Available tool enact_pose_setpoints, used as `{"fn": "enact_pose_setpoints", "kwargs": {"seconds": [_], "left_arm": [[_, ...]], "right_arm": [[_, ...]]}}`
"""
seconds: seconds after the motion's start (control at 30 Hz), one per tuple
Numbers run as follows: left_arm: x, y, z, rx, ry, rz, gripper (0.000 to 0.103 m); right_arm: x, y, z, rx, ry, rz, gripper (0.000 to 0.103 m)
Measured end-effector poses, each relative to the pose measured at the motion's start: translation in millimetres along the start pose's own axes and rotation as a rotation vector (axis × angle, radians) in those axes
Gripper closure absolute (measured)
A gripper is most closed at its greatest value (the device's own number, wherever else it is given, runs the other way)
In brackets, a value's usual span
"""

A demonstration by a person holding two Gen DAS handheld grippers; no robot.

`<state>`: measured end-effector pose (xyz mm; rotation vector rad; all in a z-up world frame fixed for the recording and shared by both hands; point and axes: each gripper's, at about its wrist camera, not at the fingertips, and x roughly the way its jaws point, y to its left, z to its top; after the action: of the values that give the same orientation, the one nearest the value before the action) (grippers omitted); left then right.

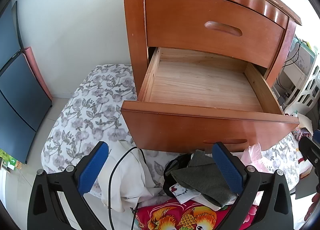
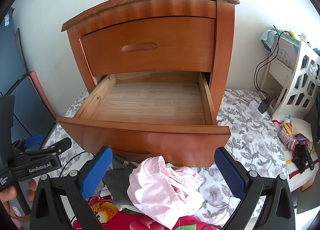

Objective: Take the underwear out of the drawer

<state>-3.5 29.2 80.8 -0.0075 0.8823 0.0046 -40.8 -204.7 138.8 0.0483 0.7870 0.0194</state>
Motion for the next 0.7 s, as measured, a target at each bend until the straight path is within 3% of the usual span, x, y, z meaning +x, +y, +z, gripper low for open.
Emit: {"fn": "enact_pose_setpoints", "kwargs": {"seconds": [0.7], "left_arm": [[1.8,1.1,-0.9,-0.001,0.016,0.004,0.0]], "right_arm": [[1.6,0.4,-1.2,-0.008,0.007,0.009,0.0]]}}
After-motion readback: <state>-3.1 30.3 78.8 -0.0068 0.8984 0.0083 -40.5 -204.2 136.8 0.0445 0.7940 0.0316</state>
